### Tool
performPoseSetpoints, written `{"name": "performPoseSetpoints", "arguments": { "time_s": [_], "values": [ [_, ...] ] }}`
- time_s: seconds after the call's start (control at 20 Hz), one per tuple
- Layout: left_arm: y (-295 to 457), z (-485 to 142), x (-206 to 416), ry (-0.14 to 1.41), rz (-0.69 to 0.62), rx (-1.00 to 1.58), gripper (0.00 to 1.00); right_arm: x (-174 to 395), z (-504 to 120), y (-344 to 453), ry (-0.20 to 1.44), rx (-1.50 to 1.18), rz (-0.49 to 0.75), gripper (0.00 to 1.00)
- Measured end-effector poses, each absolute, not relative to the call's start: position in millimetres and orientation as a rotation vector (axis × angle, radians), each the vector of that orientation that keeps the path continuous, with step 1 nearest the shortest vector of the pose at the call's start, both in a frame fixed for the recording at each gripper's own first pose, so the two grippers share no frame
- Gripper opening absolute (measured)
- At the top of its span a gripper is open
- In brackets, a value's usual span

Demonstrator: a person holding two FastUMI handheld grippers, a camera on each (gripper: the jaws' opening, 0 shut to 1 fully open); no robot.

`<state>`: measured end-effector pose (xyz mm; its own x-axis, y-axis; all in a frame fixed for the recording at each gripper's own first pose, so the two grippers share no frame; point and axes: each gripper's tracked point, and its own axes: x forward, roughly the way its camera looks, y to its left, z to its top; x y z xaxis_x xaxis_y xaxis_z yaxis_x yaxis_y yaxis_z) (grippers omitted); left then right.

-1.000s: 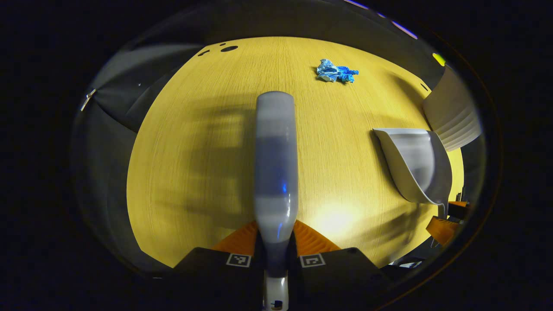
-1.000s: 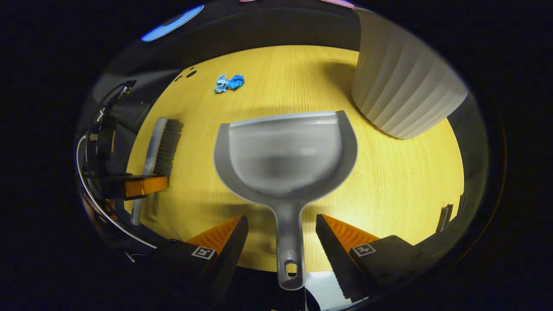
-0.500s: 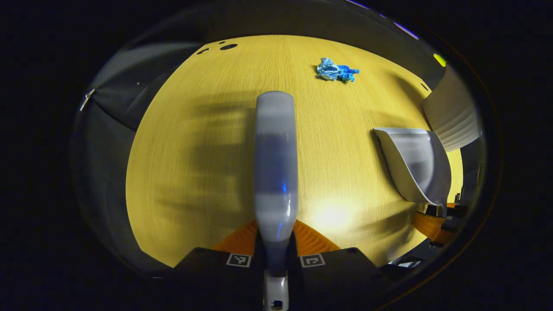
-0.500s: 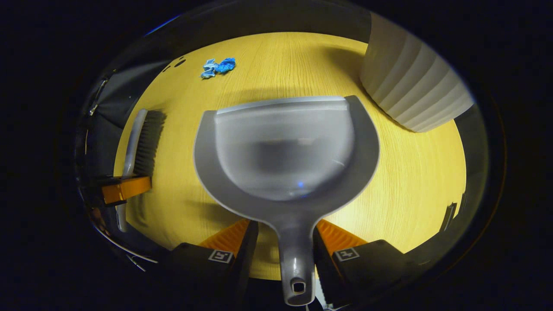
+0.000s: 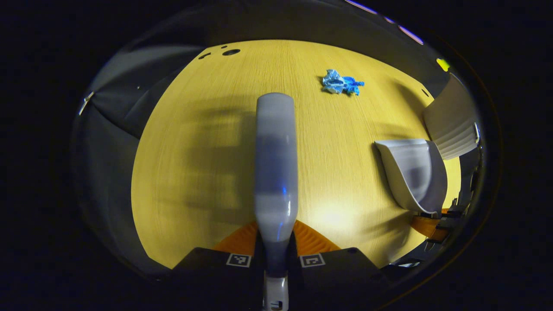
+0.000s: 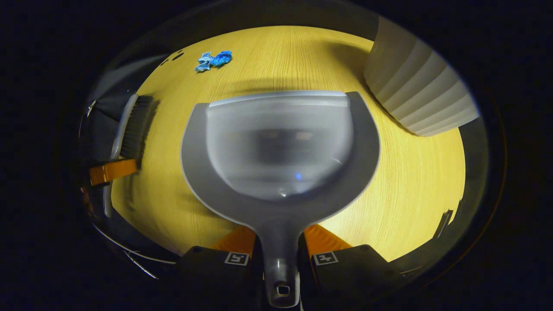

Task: Pick up the small broom and dustpan from the desktop, sweep the trash into the dustpan with the broom, and then empty the trash into the garbage bin.

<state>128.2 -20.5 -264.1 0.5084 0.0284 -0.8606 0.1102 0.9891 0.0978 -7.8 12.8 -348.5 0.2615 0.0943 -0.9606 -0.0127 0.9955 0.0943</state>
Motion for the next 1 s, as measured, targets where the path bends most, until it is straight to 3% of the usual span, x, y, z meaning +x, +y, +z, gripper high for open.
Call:
{"name": "performPoseSetpoints", "arguments": {
  "time_s": [0.15, 0.2, 0.25, 1.0],
  "values": [
    [-12.2, -250.0, 164.9, 1.026, -0.087, 0.223, 0.27, -8.4, -347.7, 12.6, 1.324, 0.07, 0.095, 0.37],
    [-6.9, -244.0, 180.0, 1.015, -0.097, 0.268, 0.27, -8.1, -346.7, 11.9, 1.329, 0.076, 0.097, 0.44],
    [-4.4, -238.8, 195.9, 1.006, -0.112, 0.31, 0.27, -8.6, -346.5, 10.5, 1.334, 0.075, 0.101, 0.36],
    [-56.1, -227.3, 348.0, 0.994, -0.381, 0.887, 0.27, 0.1, -331.3, -9.8, 1.306, -0.045, 0.25, 0.36]
  ]
}}
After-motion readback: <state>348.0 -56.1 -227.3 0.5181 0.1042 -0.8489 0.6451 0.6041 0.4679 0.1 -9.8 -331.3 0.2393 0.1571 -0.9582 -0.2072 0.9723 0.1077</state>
